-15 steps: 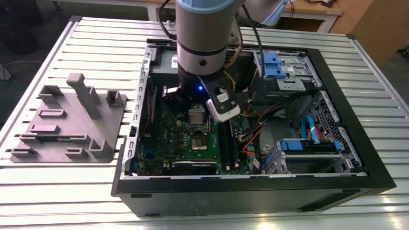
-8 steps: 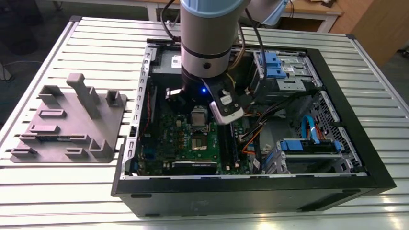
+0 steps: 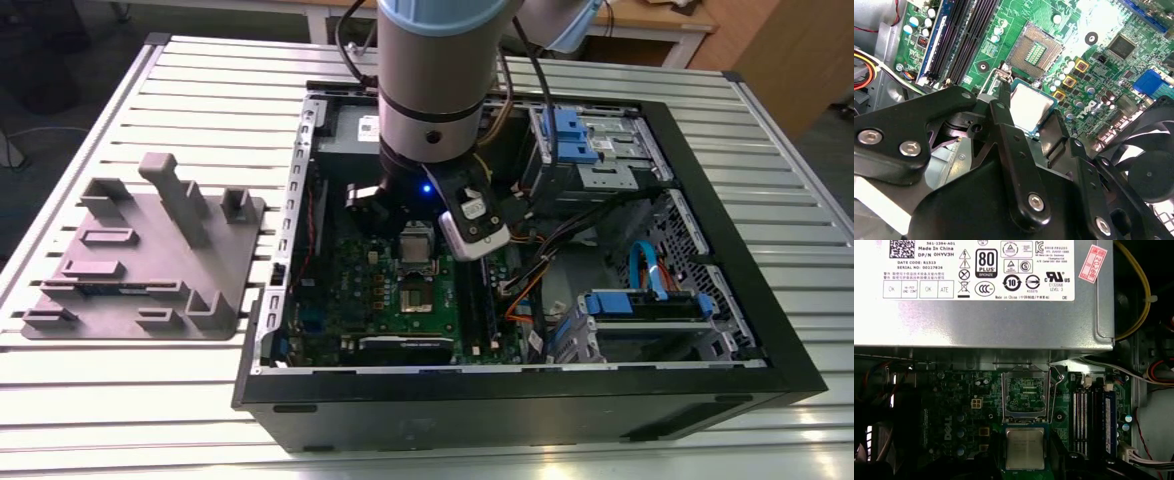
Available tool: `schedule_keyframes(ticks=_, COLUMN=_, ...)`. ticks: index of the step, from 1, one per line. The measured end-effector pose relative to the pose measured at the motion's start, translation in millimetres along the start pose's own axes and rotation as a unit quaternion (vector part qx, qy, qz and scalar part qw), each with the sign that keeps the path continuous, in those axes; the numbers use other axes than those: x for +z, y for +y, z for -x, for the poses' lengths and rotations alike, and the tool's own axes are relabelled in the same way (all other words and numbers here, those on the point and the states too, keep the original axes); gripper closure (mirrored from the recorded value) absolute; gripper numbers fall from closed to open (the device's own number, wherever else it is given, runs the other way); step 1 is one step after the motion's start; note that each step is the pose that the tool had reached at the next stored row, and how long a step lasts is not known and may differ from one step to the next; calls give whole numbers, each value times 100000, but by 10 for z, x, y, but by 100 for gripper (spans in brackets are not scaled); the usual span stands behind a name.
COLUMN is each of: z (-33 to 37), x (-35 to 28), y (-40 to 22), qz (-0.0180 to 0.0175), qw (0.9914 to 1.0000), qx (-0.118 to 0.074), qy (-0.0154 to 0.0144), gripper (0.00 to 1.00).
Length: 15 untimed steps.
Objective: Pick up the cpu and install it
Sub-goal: 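Place the cpu into insertion slot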
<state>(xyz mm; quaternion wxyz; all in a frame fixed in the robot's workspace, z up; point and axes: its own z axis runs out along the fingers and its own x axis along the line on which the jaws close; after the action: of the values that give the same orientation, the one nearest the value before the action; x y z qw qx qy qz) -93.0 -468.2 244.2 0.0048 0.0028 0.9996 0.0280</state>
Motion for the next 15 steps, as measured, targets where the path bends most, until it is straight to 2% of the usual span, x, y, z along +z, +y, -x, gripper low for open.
schedule_keyframes(ticks=6, z=0, x=2, y=-5, qz=10, qw=100000, qx=-7, qy=-3, gripper=53)
schedule_keyframes(ticks=8, z=1, x=2, y=-20, qz=2, qw=100000, qx=-6, qy=0, gripper=53)
schedule_keyframes(ticks=9, z=1, x=5, y=-72, qz=3, qw=100000, qx=-2, qy=-1, gripper=53)
schedule_keyframes(ticks=15, z=1, x=7, y=-81, qz=4, qw=100000, qx=-1, qy=-4, gripper=53)
